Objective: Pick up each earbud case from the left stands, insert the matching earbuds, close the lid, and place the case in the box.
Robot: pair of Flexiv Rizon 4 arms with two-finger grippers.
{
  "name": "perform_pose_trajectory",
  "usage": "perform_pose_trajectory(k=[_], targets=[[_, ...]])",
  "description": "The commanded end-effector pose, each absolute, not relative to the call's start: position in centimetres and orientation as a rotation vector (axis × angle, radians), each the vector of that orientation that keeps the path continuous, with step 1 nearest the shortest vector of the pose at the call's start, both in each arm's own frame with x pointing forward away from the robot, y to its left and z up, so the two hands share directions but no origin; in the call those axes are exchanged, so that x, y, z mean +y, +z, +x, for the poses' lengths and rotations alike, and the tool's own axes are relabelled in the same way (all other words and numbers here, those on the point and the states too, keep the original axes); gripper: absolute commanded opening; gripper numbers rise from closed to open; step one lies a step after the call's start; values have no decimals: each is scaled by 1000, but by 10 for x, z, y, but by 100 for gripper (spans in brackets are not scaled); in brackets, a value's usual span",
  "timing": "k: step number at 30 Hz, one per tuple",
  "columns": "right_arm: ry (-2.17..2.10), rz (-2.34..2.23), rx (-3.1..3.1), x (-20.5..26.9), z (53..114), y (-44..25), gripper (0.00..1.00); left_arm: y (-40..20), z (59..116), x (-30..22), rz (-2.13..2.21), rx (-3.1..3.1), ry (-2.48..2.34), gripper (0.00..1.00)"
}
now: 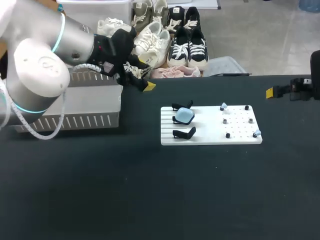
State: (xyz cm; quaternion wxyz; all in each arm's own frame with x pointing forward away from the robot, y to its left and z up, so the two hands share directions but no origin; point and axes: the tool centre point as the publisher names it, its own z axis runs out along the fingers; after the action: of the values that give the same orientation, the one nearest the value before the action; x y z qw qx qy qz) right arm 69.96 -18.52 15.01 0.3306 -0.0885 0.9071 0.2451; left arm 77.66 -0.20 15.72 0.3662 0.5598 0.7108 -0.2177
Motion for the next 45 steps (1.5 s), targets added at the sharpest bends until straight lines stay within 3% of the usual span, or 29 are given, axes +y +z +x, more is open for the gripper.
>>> perform_pose_trajectory(k=[1,45], targets=[[642,-234,2372,-186,700,150,100,157,778,-2,1442,1826,-563,100],[642,-234,2372,-186,700,150,100,62,774,-53,1463,1602,-780,100]])
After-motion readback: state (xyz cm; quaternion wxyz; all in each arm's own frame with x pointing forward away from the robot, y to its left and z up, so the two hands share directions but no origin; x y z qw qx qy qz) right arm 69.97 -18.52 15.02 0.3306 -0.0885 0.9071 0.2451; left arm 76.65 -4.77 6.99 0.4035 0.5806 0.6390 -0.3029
